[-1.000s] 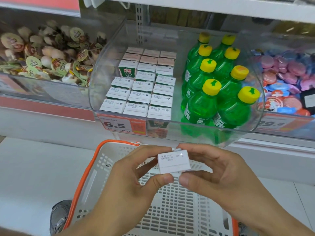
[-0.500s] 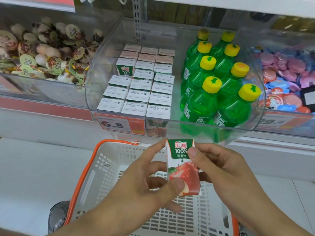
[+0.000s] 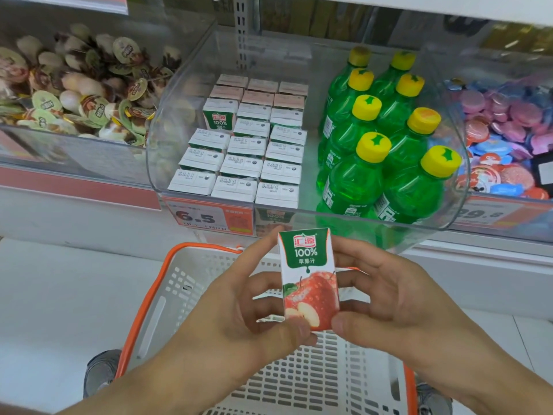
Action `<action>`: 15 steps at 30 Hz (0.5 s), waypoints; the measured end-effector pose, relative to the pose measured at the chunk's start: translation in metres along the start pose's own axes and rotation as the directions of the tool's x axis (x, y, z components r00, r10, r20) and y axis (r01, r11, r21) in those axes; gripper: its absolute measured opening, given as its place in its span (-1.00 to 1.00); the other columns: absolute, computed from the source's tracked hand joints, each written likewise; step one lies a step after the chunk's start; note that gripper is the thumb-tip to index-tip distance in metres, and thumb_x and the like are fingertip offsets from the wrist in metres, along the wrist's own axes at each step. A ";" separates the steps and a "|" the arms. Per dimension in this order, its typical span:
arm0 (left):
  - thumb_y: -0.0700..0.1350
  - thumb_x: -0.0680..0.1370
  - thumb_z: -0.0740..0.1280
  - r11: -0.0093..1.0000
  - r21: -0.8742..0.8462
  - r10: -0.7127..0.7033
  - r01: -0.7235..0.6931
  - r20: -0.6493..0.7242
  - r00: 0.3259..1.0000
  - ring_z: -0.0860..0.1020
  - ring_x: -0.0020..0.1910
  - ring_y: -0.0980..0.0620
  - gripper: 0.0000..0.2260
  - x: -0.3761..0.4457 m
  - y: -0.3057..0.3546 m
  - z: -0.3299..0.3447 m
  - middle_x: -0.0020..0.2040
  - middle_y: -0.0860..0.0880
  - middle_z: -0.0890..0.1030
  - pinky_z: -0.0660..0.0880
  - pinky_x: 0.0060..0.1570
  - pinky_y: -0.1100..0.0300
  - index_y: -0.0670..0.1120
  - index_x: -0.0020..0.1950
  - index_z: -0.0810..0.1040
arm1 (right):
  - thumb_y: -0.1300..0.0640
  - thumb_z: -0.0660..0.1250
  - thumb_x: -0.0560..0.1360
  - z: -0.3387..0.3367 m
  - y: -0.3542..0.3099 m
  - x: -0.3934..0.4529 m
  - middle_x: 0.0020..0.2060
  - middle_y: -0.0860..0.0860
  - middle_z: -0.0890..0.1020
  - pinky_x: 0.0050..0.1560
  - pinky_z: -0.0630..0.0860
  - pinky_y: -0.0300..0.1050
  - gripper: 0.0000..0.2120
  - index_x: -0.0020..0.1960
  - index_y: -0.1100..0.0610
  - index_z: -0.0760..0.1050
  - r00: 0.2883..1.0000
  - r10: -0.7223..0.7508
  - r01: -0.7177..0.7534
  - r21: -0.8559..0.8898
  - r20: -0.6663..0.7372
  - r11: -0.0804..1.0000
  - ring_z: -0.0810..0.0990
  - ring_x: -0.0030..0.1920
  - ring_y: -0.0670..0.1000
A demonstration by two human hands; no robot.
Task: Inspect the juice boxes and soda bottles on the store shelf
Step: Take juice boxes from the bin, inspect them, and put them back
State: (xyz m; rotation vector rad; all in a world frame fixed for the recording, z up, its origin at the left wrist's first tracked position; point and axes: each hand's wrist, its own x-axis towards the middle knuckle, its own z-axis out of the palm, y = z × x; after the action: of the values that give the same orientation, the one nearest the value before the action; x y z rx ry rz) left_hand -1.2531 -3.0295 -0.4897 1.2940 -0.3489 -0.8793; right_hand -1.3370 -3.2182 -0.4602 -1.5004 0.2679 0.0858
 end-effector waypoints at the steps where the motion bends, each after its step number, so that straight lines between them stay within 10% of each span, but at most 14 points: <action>1: -0.21 0.25 0.54 1.000 0.009 0.015 -0.015 0.006 1.000 0.58 0.04 -0.40 -0.26 -0.001 0.002 0.001 0.14 -0.10 0.67 0.64 -0.03 -0.13 0.36 0.30 0.45 | 0.40 0.46 0.25 -0.001 0.001 0.000 0.14 0.05 0.66 0.01 0.63 0.12 -0.35 0.24 -0.11 0.60 1.000 0.001 -0.001 0.010 -0.002 1.000 0.63 0.06 0.16; 5: -0.28 0.33 0.45 0.987 0.163 -0.022 0.017 0.031 0.999 0.64 0.03 -0.22 -0.22 0.002 0.006 0.002 0.14 -0.02 0.67 0.63 -0.03 0.03 0.29 0.42 0.34 | 0.40 0.54 0.16 -0.002 0.001 0.001 0.07 0.09 0.69 -0.05 0.66 0.08 -0.31 0.22 -0.07 0.62 0.998 0.046 -0.044 0.071 -0.037 0.997 0.65 0.05 0.19; 9: 0.36 0.11 0.55 0.980 0.191 -0.084 0.055 0.145 0.986 0.66 0.08 0.04 -0.19 -0.006 -0.004 -0.011 0.02 0.13 0.72 0.55 0.00 0.14 0.20 0.34 0.52 | 0.41 0.54 0.09 0.005 0.000 -0.002 -0.04 0.04 0.70 -0.15 0.66 0.02 -0.30 0.13 -0.13 0.65 0.992 0.056 -0.053 0.035 -0.110 0.998 0.68 -0.05 0.11; 15: 0.14 0.37 0.42 0.958 0.283 -0.009 0.045 -0.125 0.992 0.69 -0.08 0.07 -0.62 -0.003 0.010 0.010 0.00 0.08 0.72 0.58 -0.15 0.33 0.12 0.17 0.62 | 0.48 0.63 0.11 0.018 0.001 -0.004 -0.12 -0.04 0.66 -0.20 0.63 -0.12 -0.23 0.10 -0.21 0.62 0.993 -0.026 0.011 -0.130 -0.115 0.991 0.66 -0.09 0.00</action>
State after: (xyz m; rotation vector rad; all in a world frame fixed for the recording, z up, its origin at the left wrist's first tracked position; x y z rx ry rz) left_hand -1.2581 -3.0340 -0.4770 1.6158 -0.3708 -0.7869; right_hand -1.3392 -3.2000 -0.4590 -1.6395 0.3476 0.0002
